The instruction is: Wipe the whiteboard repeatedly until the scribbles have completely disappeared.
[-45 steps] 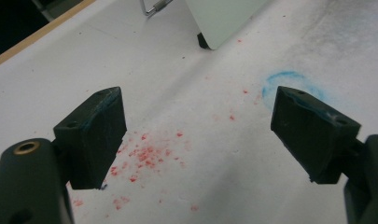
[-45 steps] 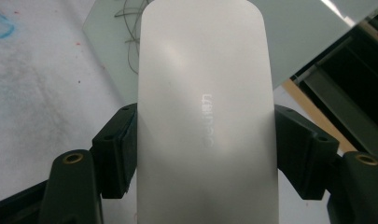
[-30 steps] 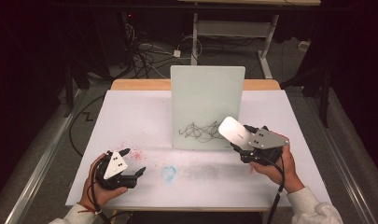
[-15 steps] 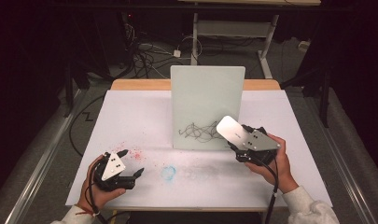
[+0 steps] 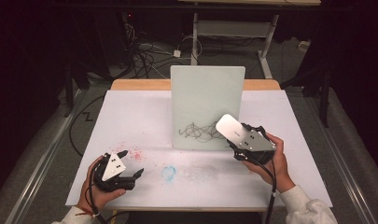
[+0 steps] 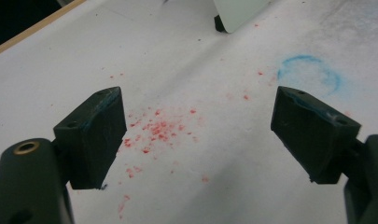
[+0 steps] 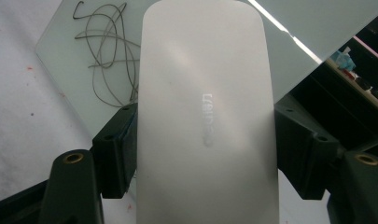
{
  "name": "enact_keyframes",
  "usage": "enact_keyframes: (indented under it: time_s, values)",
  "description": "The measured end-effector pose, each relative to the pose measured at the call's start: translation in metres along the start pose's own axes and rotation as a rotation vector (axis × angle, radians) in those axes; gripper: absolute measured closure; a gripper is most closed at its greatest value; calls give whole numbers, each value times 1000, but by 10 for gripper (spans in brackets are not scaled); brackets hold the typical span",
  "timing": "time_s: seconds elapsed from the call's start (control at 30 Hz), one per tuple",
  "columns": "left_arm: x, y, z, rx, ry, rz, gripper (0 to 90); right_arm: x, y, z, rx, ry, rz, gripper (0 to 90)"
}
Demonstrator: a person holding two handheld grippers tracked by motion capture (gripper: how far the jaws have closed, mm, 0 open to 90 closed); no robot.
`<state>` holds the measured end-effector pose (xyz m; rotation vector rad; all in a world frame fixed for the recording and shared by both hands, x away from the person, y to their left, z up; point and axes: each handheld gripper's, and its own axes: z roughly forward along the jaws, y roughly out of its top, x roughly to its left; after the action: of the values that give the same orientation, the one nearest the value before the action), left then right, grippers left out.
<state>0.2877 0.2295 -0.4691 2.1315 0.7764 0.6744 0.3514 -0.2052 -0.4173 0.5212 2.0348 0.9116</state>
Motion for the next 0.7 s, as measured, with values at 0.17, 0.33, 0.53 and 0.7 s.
enact_keyframes:
  time_s: [0.17,0.33,0.53,0.7]
  values:
    - [-1,3,2,4,-3,11,174,0,-1,4,3,-31,-8,308]
    - [-4,4,5,8,-9,17,174,4,-2,10,18,-69,-27,308]
    - [-3,3,5,15,-5,16,175,8,-4,20,36,-94,-59,308]
    - [-3,4,6,18,-5,18,175,10,-6,27,53,-94,-67,308]
